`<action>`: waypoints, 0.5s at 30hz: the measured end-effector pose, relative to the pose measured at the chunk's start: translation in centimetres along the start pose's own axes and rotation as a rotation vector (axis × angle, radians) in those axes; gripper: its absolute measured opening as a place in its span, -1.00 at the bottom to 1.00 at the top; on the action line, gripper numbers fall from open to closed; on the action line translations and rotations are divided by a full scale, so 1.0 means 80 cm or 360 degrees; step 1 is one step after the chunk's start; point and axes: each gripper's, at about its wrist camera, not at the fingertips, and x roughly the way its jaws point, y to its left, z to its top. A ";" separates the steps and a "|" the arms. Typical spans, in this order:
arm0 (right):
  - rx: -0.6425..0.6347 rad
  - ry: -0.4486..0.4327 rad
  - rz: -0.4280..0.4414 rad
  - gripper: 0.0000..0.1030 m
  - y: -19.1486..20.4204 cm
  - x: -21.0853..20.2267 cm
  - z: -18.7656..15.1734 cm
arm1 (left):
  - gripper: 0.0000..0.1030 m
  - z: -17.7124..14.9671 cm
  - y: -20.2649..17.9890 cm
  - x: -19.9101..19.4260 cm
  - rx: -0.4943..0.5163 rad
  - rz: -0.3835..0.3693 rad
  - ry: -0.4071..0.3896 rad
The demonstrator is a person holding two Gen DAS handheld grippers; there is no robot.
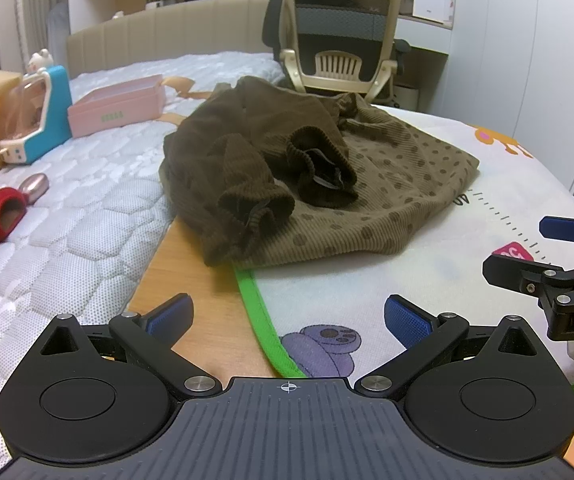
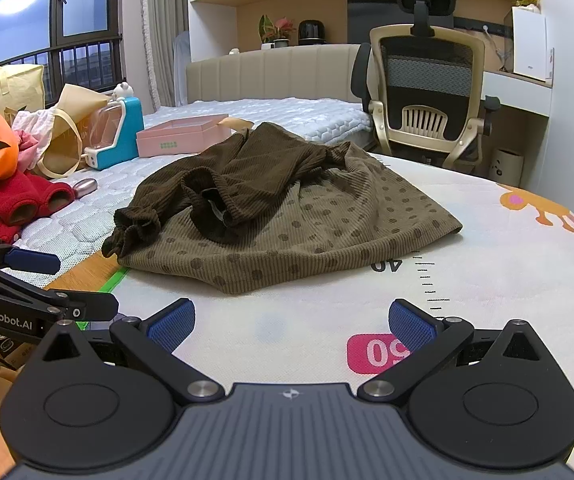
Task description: Fold clothes
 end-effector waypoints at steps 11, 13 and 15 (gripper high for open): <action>-0.0008 0.0004 -0.0001 1.00 0.001 0.001 -0.001 | 1.00 0.000 -0.001 0.001 0.0009 0.0007 -0.0001; -0.0009 0.0005 -0.0001 1.00 0.001 0.001 -0.001 | 1.00 0.000 0.000 0.002 0.0011 0.0008 0.0000; -0.0009 0.0005 -0.0002 1.00 0.000 0.001 -0.001 | 1.00 0.000 -0.001 0.002 0.0013 0.0009 0.0001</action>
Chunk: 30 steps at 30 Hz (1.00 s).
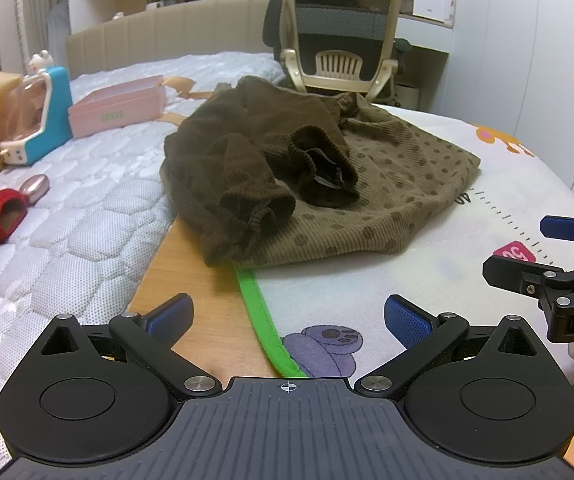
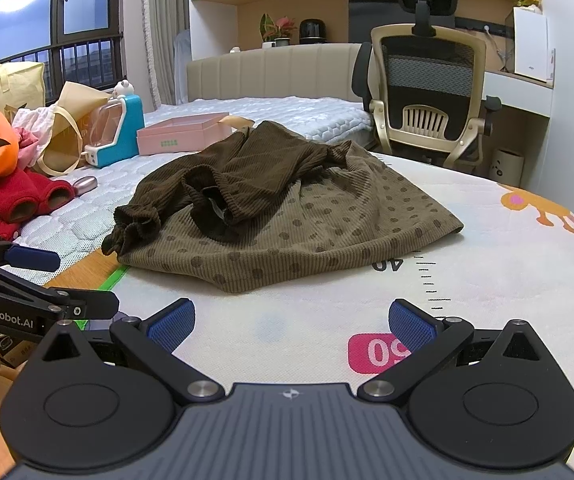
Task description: Fold clothes
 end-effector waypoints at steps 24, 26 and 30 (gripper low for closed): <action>-0.0261 0.0251 -0.0083 1.00 -0.097 0.169 0.141 | 1.00 0.145 0.118 0.128 -0.0312 -0.0443 0.0032; -0.0139 0.0311 -0.0041 1.00 -0.110 0.211 0.151 | 1.00 0.161 0.133 0.158 -0.0400 -0.0441 0.0059; 0.0078 0.0368 0.0024 1.00 -0.127 0.253 0.139 | 1.00 0.188 0.156 0.192 -0.0434 -0.0473 0.0041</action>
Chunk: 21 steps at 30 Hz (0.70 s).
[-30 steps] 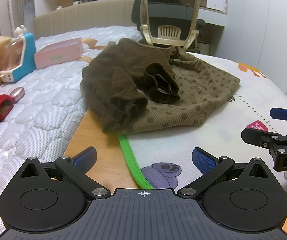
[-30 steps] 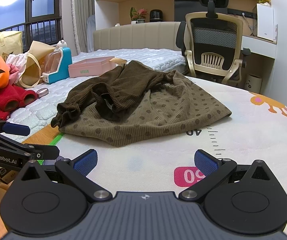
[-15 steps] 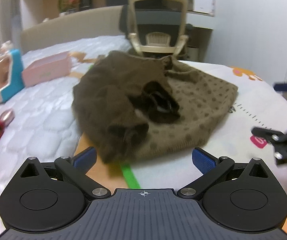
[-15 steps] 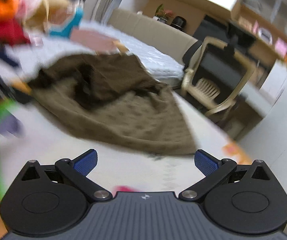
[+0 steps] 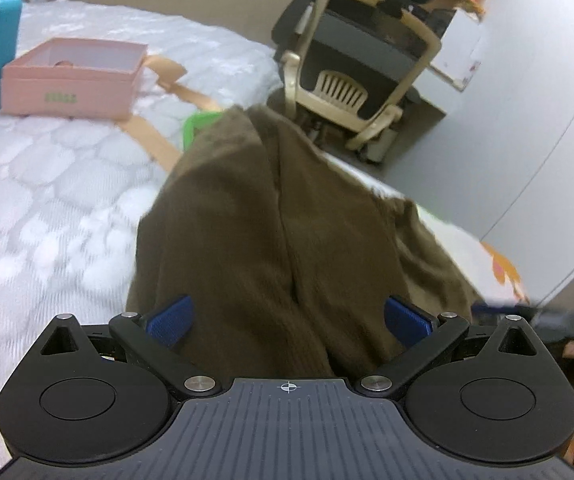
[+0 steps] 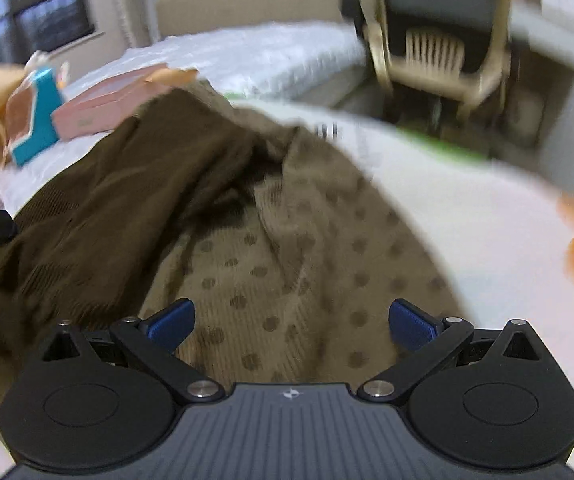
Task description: Fold clothes
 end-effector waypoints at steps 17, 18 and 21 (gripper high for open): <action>-0.0185 -0.0154 0.0026 0.46 0.025 0.076 0.132 | 1.00 0.056 0.076 0.075 -0.0005 -0.0042 -0.0048; -0.0134 -0.0129 0.0052 0.35 0.025 0.100 0.143 | 0.99 0.057 0.075 0.082 0.0009 -0.0037 -0.0048; 0.0042 -0.0018 0.0152 -0.12 0.024 0.161 0.157 | 0.89 0.057 0.070 0.095 0.0063 -0.0017 -0.0028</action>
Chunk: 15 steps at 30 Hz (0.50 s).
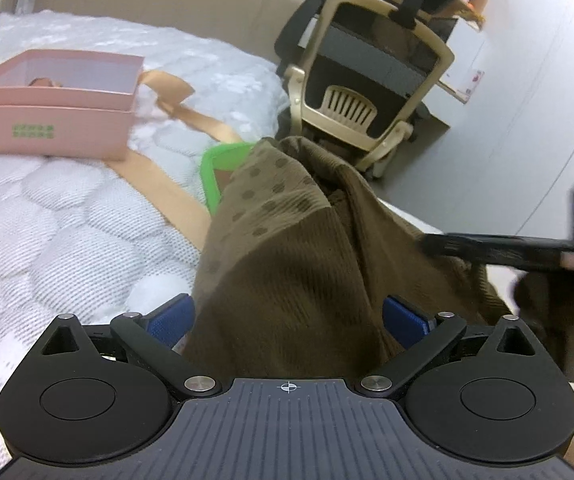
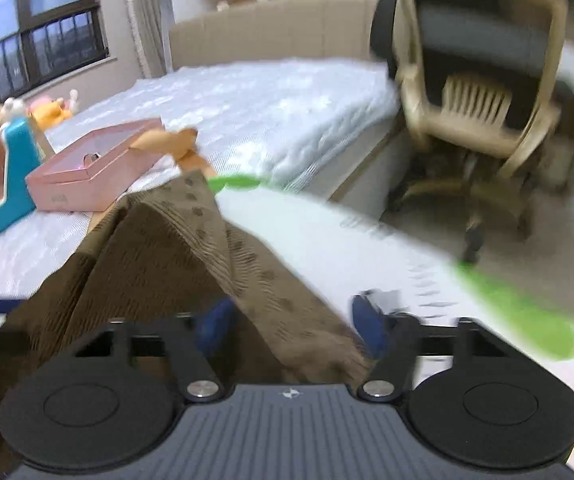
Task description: Fold clothes
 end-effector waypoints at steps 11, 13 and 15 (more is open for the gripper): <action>-0.0104 0.0092 0.0090 -0.44 0.000 -0.147 -0.132 | 0.33 -0.051 -0.087 -0.051 0.0231 -0.0269 0.0216; -0.0146 0.0098 0.0045 -0.44 -0.006 -0.183 -0.157 | 0.43 -0.071 -0.117 -0.071 0.0332 -0.0372 0.0287; -0.0216 0.0056 -0.0056 -0.44 -0.008 -0.222 -0.178 | 0.48 -0.082 -0.132 -0.089 0.0392 -0.0380 0.0295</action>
